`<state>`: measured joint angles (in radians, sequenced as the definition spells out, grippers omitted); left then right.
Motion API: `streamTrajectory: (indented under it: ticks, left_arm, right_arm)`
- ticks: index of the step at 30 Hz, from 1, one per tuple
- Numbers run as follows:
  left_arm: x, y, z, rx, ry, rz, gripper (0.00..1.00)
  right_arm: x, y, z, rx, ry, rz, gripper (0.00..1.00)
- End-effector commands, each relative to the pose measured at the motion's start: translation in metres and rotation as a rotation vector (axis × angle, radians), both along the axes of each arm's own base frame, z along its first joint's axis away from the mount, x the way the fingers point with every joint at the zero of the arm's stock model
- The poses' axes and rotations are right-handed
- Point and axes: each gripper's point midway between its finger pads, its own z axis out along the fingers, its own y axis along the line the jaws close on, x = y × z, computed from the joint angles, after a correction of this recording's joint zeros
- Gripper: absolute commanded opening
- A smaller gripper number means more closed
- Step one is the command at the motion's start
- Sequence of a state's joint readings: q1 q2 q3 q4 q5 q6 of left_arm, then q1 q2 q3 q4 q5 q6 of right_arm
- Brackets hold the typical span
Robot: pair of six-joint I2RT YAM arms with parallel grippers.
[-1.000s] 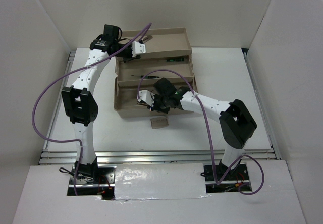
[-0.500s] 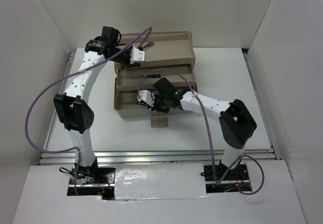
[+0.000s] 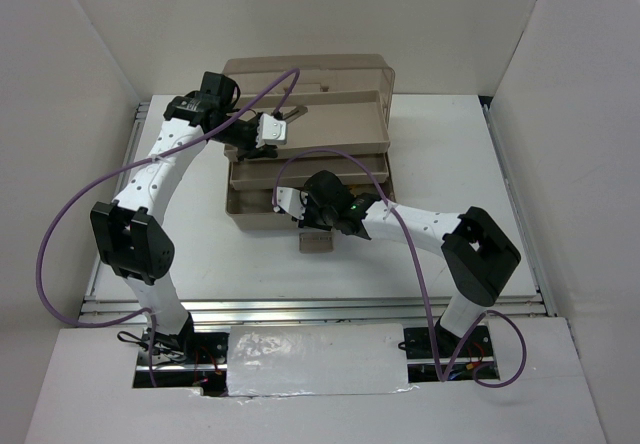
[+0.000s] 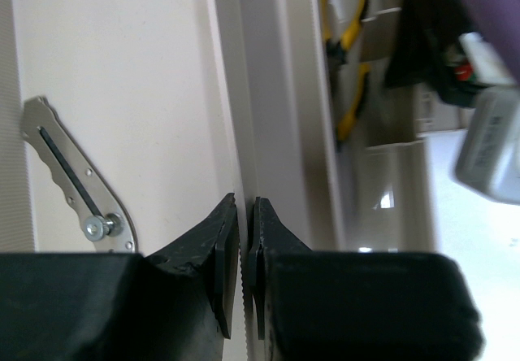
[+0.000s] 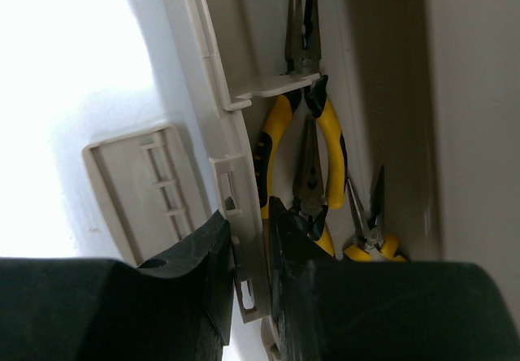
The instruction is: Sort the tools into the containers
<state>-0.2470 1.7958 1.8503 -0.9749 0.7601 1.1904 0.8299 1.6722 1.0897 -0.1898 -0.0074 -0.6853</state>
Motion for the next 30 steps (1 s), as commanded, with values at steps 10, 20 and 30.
streamTrajectory:
  ticks: [10, 20, 30]
  left_arm:
    - [-0.074, -0.017, 0.005, -0.126, 0.124, 0.022, 0.00]
    - [-0.072, -0.018, -0.013, -0.117, 0.073, 0.099, 0.00]
    - [-0.110, -0.033, 0.009, -0.135, -0.018, 0.029, 0.11]
  right_arm:
    - [0.042, -0.016, 0.123, 0.289, -0.276, -0.209, 0.54]
    - [-0.028, -0.012, 0.162, 0.363, -0.055, -0.057, 0.63]
    - [-0.049, -0.040, 0.214, 0.520, -0.039, -0.177, 0.63]
